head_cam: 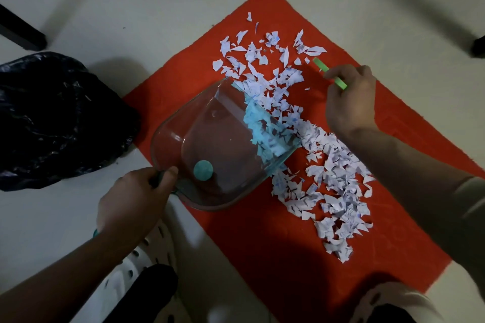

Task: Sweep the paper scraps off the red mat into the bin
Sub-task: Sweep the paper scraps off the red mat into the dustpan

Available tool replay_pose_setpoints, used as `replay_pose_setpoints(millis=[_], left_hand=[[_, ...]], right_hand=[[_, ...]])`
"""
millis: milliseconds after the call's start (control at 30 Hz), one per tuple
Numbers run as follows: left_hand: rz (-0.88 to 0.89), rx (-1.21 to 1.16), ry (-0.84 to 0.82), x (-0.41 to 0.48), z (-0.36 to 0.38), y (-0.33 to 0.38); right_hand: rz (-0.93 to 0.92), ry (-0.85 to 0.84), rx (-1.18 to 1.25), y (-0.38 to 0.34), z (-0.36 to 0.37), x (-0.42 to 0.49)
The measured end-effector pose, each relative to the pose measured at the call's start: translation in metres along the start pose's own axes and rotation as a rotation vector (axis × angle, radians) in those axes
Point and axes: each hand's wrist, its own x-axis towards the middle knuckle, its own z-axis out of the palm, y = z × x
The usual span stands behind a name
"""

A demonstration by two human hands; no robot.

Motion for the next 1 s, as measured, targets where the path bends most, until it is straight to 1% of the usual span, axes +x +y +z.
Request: replay_pose_setpoints(millis=[200,267,367,433,500,533,600,667,733,800,867,1000], left_hand=[[-0.004,0.000,-0.021,0.000,-0.001,0.004],[-0.003,0.004,-0.025,0.001,-0.001,0.005],[-0.004,-0.008,-0.031,0.002,0.000,0.005],[-0.010,-0.006,-0.024,0.005,0.000,0.004],[-0.017,-0.003,-0.024,0.006,0.000,0.003],[-0.017,-0.007,-0.025,0.007,0.000,0.003],[-0.016,-0.017,-0.026,0.007,0.000,0.003],[-0.019,-0.018,-0.028,0.007,0.000,0.003],[-0.016,-0.016,-0.036,0.006,0.000,0.003],[-0.014,-0.022,-0.044,0.006,0.000,0.003],[-0.018,-0.025,-0.036,0.008,0.001,0.002],[-0.014,-0.011,-0.012,0.011,0.002,0.001]], right_hand=[[0.049,-0.025,-0.126,-0.002,0.007,0.015],[0.049,-0.073,-0.151,-0.004,0.010,0.016],[0.016,-0.164,-0.112,-0.005,0.009,0.008],[-0.044,-0.161,-0.045,-0.007,0.006,0.000],[-0.106,-0.140,-0.041,-0.008,0.003,-0.006],[-0.110,-0.124,-0.046,-0.008,0.002,-0.006],[-0.060,-0.097,-0.040,-0.008,0.002,-0.001],[-0.016,-0.113,-0.069,-0.008,0.005,0.005],[-0.037,-0.169,-0.128,-0.008,0.009,0.005],[-0.106,-0.218,-0.115,-0.010,0.010,-0.001],[-0.142,-0.202,-0.035,-0.014,0.007,-0.005],[-0.126,-0.074,0.095,-0.023,-0.001,0.001]])
